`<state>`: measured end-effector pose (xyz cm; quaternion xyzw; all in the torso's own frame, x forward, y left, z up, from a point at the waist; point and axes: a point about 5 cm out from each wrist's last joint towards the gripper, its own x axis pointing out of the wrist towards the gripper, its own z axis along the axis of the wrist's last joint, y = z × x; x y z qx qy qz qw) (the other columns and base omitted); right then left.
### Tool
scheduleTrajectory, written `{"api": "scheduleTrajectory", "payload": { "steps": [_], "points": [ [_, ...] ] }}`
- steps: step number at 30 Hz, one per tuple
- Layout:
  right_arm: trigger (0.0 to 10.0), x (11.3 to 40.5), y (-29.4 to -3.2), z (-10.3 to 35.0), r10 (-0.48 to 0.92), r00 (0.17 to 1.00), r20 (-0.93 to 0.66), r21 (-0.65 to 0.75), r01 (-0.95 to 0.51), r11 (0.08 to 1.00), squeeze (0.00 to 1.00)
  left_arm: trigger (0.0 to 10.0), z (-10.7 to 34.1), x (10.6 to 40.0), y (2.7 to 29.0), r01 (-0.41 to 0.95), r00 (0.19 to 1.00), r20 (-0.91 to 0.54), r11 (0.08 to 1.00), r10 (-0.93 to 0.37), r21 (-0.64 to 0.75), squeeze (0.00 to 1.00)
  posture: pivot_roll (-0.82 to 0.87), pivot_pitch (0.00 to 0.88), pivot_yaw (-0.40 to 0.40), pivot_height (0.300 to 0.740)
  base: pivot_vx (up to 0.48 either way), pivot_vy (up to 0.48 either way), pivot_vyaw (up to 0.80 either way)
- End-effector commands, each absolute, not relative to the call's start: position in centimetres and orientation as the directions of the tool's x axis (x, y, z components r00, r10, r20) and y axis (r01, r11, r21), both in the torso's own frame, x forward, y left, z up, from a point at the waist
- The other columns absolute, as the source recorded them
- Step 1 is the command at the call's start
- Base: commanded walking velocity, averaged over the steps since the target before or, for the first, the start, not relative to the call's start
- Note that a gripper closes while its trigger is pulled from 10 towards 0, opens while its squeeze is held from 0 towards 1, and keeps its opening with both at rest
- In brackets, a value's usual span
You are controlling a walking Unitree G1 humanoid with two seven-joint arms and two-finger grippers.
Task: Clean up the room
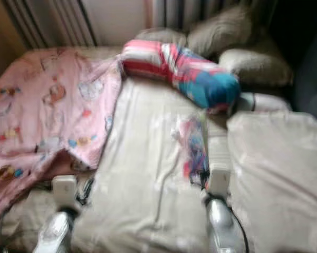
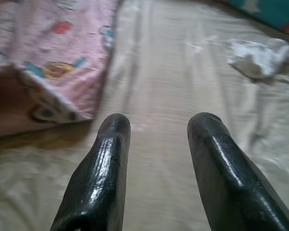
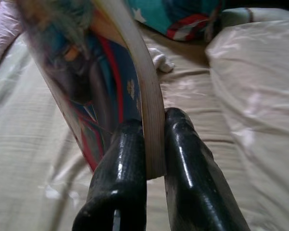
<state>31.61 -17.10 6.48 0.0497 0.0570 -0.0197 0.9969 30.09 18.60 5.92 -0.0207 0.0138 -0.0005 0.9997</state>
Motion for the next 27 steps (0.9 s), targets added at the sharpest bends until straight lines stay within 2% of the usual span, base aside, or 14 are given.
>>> {"api": "scheduleTrajectory", "payload": {
  "steps": [1, 21, 27],
  "points": [
    [10.0, 31.6, -17.3, 6.7, -0.045, 0.994, -0.099, 0.107, 0.056, 0.993, 0.00, 10.0, 5.1, 29.4, 19.4, -0.018, 0.998, -0.067, 0.999, 0.016, -0.032, 0.00, -0.02, 0.232, 0.008, 0.740, 0.000, 0.000, 0.00],
    [10.0, 31.5, -17.2, 5.4, -0.030, 0.982, -0.188, 0.069, 0.044, 0.997, 0.00, 10.0, 5.0, 29.2, 19.5, -0.006, 0.997, -0.073, 1.000, 0.004, -0.028, 0.00, -0.02, 0.245, 0.020, 0.740, 0.000, 0.000, 0.00],
    [10.0, 31.5, -17.1, 5.1, -0.023, 0.977, -0.211, 0.057, 0.036, 0.998, 0.00, 10.0, 5.0, 29.2, 19.3, 0.001, 0.997, -0.075, 1.000, -0.003, -0.029, 0.00, -0.02, 0.248, 0.022, 0.706, 0.000, 0.000, 0.00]
  ]
}}
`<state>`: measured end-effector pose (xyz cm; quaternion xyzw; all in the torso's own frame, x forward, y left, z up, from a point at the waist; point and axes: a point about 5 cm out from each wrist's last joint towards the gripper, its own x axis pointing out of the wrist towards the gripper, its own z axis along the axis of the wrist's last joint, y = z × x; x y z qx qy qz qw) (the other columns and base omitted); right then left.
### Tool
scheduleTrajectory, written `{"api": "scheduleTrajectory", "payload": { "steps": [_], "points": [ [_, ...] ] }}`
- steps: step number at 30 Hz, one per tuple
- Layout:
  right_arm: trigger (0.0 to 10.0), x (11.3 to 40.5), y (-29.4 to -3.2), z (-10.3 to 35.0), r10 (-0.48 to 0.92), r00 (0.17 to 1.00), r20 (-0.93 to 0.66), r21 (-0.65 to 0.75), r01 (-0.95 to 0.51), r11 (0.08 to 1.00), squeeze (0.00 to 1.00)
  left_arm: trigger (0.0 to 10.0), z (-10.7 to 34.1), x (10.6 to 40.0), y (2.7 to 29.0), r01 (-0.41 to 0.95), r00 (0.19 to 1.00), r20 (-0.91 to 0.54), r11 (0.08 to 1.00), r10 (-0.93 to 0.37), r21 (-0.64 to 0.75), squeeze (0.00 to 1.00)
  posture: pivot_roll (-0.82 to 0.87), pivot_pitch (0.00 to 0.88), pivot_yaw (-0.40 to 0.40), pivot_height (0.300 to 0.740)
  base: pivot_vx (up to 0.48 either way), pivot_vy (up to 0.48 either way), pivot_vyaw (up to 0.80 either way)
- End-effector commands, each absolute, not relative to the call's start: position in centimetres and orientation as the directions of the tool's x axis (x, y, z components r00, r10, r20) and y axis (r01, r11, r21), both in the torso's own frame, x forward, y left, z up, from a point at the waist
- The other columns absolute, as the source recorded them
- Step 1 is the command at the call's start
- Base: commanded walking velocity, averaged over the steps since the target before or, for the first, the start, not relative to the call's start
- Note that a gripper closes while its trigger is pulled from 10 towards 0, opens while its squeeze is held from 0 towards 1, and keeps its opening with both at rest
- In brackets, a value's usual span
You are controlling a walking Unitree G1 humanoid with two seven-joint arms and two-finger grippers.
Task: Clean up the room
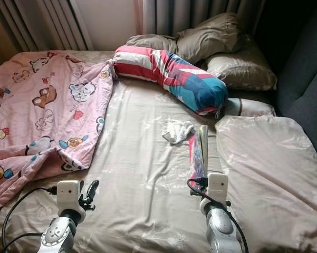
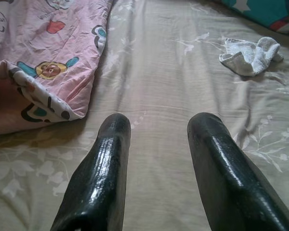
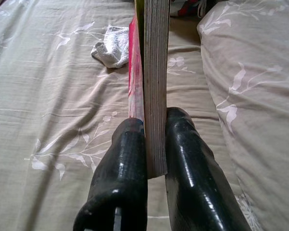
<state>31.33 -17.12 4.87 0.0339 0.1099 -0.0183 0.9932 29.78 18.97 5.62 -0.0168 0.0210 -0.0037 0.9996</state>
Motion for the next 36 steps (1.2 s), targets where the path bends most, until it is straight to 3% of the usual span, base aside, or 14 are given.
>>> {"api": "scheduleTrajectory", "payload": {
  "steps": [1, 6, 22, 26, 32, 36],
  "points": [
    [10.0, 31.4, -17.1, 5.1, -0.023, 0.977, -0.211, 0.057, 0.036, 0.998, 0.00, 10.0, 5.0, 29.2, 19.3, 0.001, 0.997, -0.075, 1.000, -0.004, -0.029, 0.00, -0.02, 0.248, 0.022, 0.701, 0.000, 0.000, 0.00],
    [10.0, 31.4, -17.0, 5.1, -0.016, 0.978, -0.206, 0.058, 0.029, 0.998, 0.00, 10.0, 5.0, 29.2, 19.3, 0.001, 0.997, -0.077, 1.000, -0.003, -0.028, 0.00, -0.02, 0.252, 0.022, 0.666, 0.000, 0.000, 0.00],
    [10.0, 31.5, -16.8, 4.7, -0.017, 0.969, -0.246, 0.054, 0.031, 0.998, 0.00, 10.0, 5.0, 29.2, 19.5, 0.000, 0.997, -0.079, 1.000, -0.001, -0.023, 0.00, -0.02, 0.243, 0.027, 0.666, 0.000, 0.000, 0.00],
    [10.0, 31.5, -16.6, 4.8, -0.005, 0.973, -0.229, 0.058, 0.018, 0.998, 0.00, 10.0, 5.0, 29.3, 19.5, 0.002, 0.997, -0.078, 1.000, -0.003, -0.022, 0.00, -0.02, 0.241, 0.027, 0.641, 0.000, 0.000, 0.00],
    [10.0, 31.9, -16.5, 4.9, -0.009, 0.972, -0.235, 0.087, 0.030, 0.996, 0.00, 10.0, 5.1, 29.3, 19.5, 0.005, 0.997, -0.076, 1.000, -0.006, -0.020, 0.00, -0.01, 0.229, 0.029, 0.641, 0.000, 0.000, 0.00],
    [10.0, 32.5, -16.8, 4.7, -0.036, 0.954, -0.298, 0.188, 0.096, 0.978, 0.00, 10.0, 5.1, 29.3, 19.5, 0.005, 0.997, -0.077, 1.000, -0.006, -0.019, 0.00, -0.01, 0.230, 0.030, 0.641, 0.000, 0.000, 0.00]
  ]
}}
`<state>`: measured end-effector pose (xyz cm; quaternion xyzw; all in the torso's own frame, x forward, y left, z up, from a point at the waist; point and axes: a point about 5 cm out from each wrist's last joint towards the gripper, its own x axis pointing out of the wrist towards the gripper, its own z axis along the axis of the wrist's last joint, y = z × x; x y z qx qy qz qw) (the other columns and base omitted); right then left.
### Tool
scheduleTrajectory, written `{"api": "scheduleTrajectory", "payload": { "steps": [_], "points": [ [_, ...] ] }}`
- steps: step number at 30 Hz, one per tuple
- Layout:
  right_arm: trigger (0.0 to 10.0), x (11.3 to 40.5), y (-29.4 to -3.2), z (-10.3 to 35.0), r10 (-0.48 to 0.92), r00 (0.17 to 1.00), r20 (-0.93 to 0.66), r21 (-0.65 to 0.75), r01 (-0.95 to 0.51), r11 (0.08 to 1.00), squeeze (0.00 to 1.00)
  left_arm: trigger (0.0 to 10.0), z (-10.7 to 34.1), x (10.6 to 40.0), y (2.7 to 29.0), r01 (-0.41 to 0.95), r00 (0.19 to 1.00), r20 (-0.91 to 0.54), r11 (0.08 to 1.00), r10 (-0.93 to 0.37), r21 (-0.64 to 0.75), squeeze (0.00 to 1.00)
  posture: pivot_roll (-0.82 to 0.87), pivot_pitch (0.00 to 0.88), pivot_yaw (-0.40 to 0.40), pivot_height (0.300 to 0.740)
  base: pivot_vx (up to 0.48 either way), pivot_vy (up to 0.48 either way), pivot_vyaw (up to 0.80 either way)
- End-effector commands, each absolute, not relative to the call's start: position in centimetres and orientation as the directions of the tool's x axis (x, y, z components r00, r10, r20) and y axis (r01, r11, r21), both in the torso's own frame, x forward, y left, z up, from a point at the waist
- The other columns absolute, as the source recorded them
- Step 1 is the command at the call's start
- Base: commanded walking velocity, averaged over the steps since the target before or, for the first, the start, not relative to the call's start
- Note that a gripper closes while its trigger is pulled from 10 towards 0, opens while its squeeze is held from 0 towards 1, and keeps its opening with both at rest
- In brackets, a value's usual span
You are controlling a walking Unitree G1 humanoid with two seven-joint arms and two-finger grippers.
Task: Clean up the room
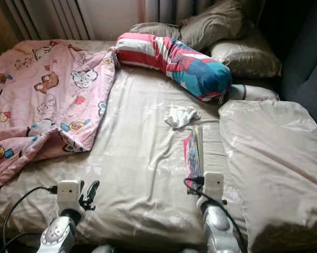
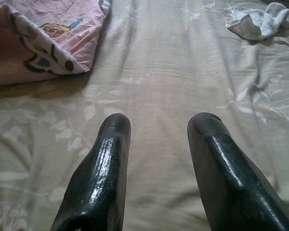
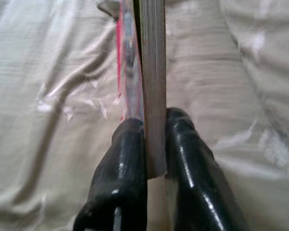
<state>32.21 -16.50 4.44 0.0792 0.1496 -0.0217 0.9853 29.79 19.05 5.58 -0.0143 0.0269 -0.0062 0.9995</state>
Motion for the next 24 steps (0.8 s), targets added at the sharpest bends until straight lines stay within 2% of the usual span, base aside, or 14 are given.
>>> {"api": "scheduleTrajectory", "payload": {
  "steps": [1, 4, 24],
  "points": [
    [10.0, 32.7, -16.9, 4.8, -0.039, 0.951, -0.307, 0.212, 0.109, 0.971, 0.00, 10.0, 5.1, 29.3, 19.5, 0.005, 0.997, -0.077, 1.000, -0.006, -0.019, 0.00, -0.01, 0.232, 0.030, 0.641, 0.000, 0.000, 0.00],
    [10.0, 33.9, -17.2, 5.8, -0.028, 0.949, -0.313, 0.283, 0.121, 0.951, 0.00, 10.0, 5.1, 29.4, 19.5, 0.003, 0.997, -0.078, 1.000, -0.005, -0.018, 0.00, -0.01, 0.231, 0.030, 0.641, 0.000, 0.000, 0.00],
    [10.0, 35.0, -19.2, 6.3, 0.095, 0.902, -0.422, 0.241, 0.011, 0.970, 0.00, 10.0, 5.2, 29.4, 19.9, 0.005, 0.997, -0.077, 1.000, -0.005, -0.011, 0.00, 0.00, 0.235, 0.044, 0.641, 0.000, 0.000, 0.00]
  ]
}}
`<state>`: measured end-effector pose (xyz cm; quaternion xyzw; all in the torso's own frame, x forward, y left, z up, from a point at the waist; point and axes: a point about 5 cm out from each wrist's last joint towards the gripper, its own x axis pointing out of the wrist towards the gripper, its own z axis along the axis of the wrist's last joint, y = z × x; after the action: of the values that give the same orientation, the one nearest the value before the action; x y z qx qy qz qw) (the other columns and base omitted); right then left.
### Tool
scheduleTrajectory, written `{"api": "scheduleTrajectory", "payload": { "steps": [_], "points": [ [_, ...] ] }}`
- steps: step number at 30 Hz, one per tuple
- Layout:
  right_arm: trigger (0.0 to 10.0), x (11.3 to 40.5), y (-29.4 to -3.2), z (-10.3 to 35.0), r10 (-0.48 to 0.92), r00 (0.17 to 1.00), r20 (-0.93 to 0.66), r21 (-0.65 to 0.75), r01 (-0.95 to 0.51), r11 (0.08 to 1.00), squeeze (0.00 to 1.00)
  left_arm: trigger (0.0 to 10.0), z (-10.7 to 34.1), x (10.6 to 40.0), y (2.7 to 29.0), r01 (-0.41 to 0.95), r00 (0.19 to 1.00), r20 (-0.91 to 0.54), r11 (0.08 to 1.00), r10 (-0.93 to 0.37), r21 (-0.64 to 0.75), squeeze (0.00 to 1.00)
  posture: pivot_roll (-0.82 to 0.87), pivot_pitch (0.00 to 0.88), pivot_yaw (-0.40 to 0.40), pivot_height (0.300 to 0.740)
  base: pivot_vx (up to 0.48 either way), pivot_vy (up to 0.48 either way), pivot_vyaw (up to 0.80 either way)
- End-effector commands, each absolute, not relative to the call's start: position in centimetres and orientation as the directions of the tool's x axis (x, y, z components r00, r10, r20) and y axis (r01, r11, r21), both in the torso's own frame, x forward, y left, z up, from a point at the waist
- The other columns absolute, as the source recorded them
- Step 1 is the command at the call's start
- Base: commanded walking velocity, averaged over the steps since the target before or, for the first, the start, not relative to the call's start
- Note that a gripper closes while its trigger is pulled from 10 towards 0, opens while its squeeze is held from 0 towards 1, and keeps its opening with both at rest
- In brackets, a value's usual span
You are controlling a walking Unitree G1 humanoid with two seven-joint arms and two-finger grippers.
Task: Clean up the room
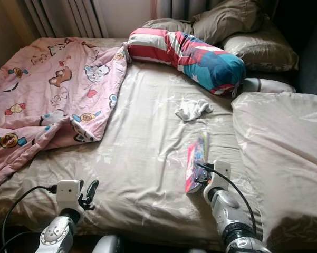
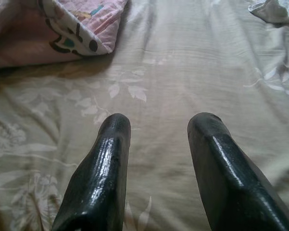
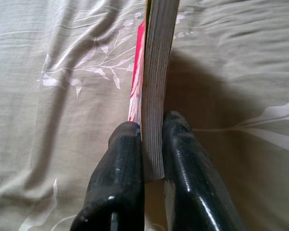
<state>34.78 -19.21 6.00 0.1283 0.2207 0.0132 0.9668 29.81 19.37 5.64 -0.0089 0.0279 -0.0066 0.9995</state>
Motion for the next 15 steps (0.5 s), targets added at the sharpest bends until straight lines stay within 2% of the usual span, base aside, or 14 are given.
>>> {"api": "scheduleTrajectory", "payload": {
  "steps": [1, 8, 15],
  "points": [
    [10.0, 35.0, -19.3, 6.3, 0.096, 0.901, -0.423, 0.240, 0.009, 0.971, 0.00, 10.0, 5.2, 29.4, 19.9, 0.006, 0.997, -0.077, 1.000, -0.006, -0.010, 0.00, 0.00, 0.236, 0.046, 0.641, 0.000, 0.000, 0.00],
    [10.0, 34.6, -20.1, 5.9, 0.124, 0.879, -0.461, 0.212, -0.026, 0.977, 0.00, 10.0, 5.4, 29.4, 20.0, 0.012, 0.997, -0.077, 1.000, -0.013, -0.006, 0.00, 0.00, 0.241, 0.055, 0.641, 0.000, 0.000, 0.00],
    [10.0, 34.4, -21.7, 6.1, 0.086, 0.878, -0.471, 0.193, 0.008, 0.981, 0.00, 10.0, 5.4, 29.4, 20.0, 0.016, 0.997, -0.078, 1.000, -0.017, -0.004, 0.00, 0.00, 0.245, 0.058, 0.641, 0.000, 0.000, 0.00]
  ]
}}
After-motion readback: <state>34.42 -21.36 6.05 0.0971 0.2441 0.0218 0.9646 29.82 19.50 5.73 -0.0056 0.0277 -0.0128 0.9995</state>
